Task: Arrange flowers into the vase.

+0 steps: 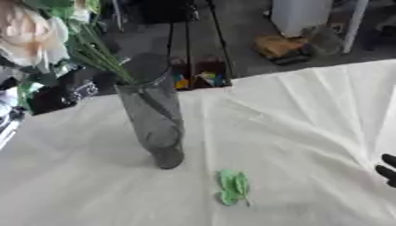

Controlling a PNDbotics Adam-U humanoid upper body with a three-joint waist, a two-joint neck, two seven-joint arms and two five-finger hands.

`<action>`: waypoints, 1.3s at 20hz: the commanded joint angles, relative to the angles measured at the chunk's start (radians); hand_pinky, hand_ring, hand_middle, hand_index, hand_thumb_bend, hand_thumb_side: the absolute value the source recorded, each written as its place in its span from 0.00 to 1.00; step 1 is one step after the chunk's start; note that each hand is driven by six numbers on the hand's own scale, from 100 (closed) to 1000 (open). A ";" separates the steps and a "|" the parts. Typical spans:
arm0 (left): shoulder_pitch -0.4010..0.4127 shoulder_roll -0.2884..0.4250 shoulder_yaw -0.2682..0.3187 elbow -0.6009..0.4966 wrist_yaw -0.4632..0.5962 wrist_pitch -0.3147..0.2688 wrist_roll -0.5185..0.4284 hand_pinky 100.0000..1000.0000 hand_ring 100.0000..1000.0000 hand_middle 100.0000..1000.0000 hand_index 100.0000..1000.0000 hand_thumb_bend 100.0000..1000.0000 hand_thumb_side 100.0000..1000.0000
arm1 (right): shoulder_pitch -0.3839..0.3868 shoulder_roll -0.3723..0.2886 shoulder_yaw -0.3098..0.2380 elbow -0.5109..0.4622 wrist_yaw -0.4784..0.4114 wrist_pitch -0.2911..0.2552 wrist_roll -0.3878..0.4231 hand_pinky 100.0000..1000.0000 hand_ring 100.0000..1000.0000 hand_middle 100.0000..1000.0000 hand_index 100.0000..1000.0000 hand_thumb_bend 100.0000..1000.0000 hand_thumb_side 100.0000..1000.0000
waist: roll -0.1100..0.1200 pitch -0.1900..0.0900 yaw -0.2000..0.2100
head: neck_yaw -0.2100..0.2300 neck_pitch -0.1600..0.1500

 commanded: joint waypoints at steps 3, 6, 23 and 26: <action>0.000 0.051 0.025 -0.017 0.002 -0.009 -0.006 0.93 1.00 1.00 1.00 0.45 1.00 | -0.009 -0.003 -0.007 -0.018 0.006 0.002 -0.001 0.82 0.85 0.46 0.66 0.00 1.00 | -0.005 -0.015 0.003 | -0.004 -0.011; 0.008 0.054 0.031 -0.019 0.007 -0.010 0.000 0.93 1.00 1.00 1.00 0.45 1.00 | -0.009 -0.002 -0.007 -0.018 0.007 0.001 -0.001 0.82 0.85 0.46 0.66 0.00 1.00 | -0.006 -0.014 0.003 | -0.005 -0.013; 0.148 0.100 0.095 -0.099 -0.006 0.012 0.024 0.88 0.96 0.92 1.00 0.26 1.00 | -0.008 0.002 -0.019 -0.018 0.009 -0.015 -0.013 0.82 0.85 0.46 0.66 0.00 1.00 | -0.018 -0.007 0.021 | -0.020 -0.005; 0.220 0.097 0.148 -0.173 -0.024 0.085 0.063 0.49 0.64 0.65 0.76 0.00 1.00 | -0.006 0.002 -0.028 -0.018 0.008 -0.029 -0.024 0.81 0.84 0.46 0.66 0.00 1.00 | -0.025 -0.006 0.031 | -0.034 -0.003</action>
